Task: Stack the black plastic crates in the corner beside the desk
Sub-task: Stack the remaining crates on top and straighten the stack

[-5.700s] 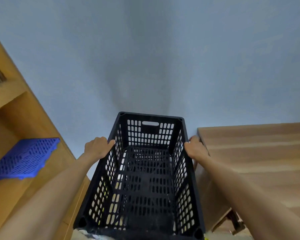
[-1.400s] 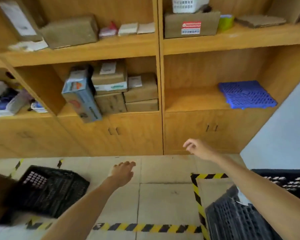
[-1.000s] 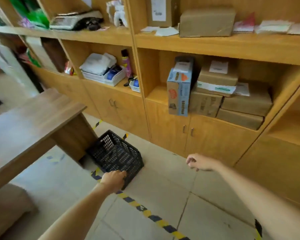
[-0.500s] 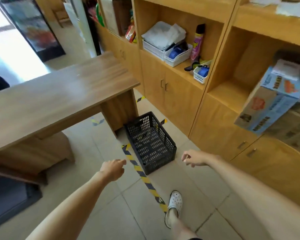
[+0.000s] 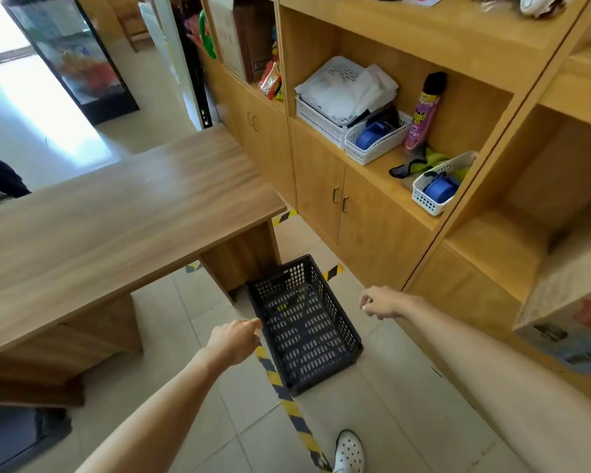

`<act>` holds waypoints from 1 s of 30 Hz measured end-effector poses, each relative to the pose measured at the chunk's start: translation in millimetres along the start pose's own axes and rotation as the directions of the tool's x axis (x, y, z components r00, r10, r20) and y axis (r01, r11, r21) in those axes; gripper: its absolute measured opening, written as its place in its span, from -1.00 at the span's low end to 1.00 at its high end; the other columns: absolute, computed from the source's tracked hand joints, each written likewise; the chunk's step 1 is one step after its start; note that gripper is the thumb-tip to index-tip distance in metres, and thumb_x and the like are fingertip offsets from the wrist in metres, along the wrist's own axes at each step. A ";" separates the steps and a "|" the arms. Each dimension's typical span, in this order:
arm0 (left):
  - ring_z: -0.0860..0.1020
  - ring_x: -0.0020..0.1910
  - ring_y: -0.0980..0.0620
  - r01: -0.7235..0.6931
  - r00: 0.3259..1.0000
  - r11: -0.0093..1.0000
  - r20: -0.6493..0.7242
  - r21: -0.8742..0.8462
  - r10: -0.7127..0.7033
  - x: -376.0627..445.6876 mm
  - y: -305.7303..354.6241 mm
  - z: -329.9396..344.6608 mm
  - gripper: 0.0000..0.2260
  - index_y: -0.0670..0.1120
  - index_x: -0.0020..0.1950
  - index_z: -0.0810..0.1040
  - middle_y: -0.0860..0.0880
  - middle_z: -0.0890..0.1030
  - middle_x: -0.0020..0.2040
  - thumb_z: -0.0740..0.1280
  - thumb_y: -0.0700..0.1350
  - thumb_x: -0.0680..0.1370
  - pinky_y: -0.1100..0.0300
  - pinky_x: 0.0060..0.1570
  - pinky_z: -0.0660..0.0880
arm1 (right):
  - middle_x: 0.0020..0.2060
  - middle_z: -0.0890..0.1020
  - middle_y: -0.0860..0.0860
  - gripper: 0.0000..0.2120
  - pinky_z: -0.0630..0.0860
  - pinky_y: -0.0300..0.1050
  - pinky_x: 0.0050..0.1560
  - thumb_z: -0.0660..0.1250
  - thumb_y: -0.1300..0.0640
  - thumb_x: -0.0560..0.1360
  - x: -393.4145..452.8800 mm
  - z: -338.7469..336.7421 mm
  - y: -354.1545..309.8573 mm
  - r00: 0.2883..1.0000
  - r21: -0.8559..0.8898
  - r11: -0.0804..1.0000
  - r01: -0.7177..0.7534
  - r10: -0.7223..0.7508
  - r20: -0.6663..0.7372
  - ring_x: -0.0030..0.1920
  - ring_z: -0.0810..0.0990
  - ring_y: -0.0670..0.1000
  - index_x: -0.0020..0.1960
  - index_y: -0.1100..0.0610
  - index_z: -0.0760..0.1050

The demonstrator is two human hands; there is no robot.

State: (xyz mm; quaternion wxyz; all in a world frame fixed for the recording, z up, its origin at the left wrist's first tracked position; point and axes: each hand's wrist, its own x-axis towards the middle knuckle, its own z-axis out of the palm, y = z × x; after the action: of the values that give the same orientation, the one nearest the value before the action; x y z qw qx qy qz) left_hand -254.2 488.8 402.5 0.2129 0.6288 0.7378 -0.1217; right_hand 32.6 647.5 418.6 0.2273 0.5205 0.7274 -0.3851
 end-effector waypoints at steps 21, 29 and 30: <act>0.58 0.13 -0.03 -0.212 0.922 0.977 0.327 -0.017 0.206 242.9 -107.3 -43.9 -0.68 0.12 0.35 0.40 -0.01 0.58 0.23 0.15 0.03 0.60 0.11 0.02 0.56 | 0.07 0.59 0.06 -0.75 0.56 0.01 0.08 0.14 0.09 0.58 125.0 -8.4 -57.8 0.964 0.277 0.927 -0.252 0.267 -0.016 -0.04 0.61 0.09 0.18 0.05 0.52; 0.53 -0.12 -0.06 0.171 0.916 0.903 0.402 -0.394 0.002 343.3 -117.6 39.2 -0.61 -0.12 0.38 0.40 -0.14 0.57 0.03 0.31 -0.07 0.58 0.17 -0.21 0.42 | 0.22 0.55 0.14 -0.68 0.39 -0.04 0.00 0.09 0.17 0.57 239.0 -8.1 -38.7 0.846 0.097 0.855 -0.509 0.518 -0.126 0.20 0.52 0.20 0.24 0.11 0.50; 0.54 -0.11 -0.08 0.205 0.907 0.885 0.421 -0.418 -0.011 354.9 -120.5 54.5 -0.61 -0.14 0.37 0.39 -0.15 0.57 0.02 0.32 -0.08 0.57 0.15 -0.20 0.43 | 0.21 0.55 0.15 -0.69 0.37 -0.04 -0.01 0.09 0.18 0.58 256.3 -6.4 -34.7 0.838 0.086 0.848 -0.522 0.529 -0.132 0.19 0.52 0.20 0.24 0.12 0.49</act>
State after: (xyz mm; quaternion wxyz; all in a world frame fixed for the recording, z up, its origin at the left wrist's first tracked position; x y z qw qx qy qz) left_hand -405.5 753.8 178.1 0.4948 0.4795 0.7196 -0.0863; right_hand -90.2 796.3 246.1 0.2564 0.7328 0.5626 -0.2841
